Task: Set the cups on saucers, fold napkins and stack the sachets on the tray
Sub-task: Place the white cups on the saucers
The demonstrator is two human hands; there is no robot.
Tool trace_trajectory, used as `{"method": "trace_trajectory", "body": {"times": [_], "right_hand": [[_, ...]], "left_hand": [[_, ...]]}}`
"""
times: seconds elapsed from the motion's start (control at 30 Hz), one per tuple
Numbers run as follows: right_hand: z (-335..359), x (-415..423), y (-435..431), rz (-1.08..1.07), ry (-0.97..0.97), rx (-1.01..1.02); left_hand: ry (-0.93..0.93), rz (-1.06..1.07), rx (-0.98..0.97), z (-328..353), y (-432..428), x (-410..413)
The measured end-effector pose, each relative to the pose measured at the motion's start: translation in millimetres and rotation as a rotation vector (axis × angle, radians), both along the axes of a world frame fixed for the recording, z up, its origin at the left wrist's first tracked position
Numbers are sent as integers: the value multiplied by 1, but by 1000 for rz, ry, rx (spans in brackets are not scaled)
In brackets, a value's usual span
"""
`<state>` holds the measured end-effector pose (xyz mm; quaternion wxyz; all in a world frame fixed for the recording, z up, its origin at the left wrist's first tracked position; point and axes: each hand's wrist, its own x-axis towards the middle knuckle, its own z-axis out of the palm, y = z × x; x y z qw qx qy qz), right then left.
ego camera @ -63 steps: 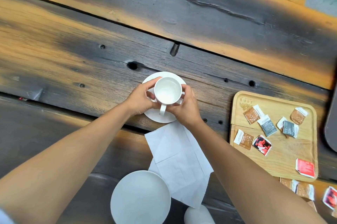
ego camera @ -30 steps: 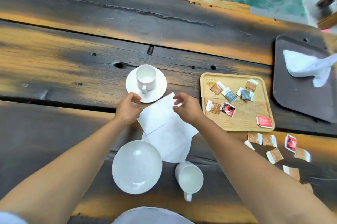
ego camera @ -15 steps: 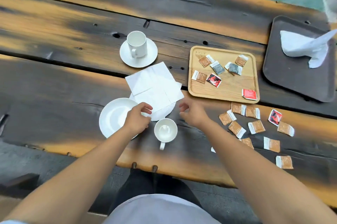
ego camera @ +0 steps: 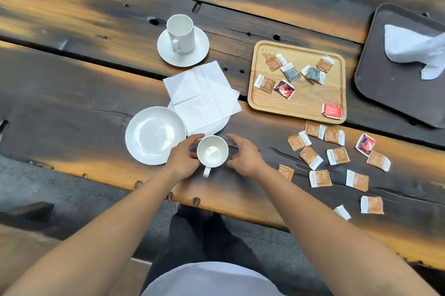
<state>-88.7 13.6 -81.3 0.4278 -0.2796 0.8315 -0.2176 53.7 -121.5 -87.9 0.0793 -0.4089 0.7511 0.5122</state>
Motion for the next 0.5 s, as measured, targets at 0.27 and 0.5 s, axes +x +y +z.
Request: {"method": "trace_trajectory", "body": {"times": [0.27, 0.5], "right_hand": [[6, 26, -2, -128, -73, -228], [13, 38, -4, -181, -98, -217]], "left_hand": [[63, 35, 19, 8, 12, 2], [57, -5, 23, 17, 9, 7]]}}
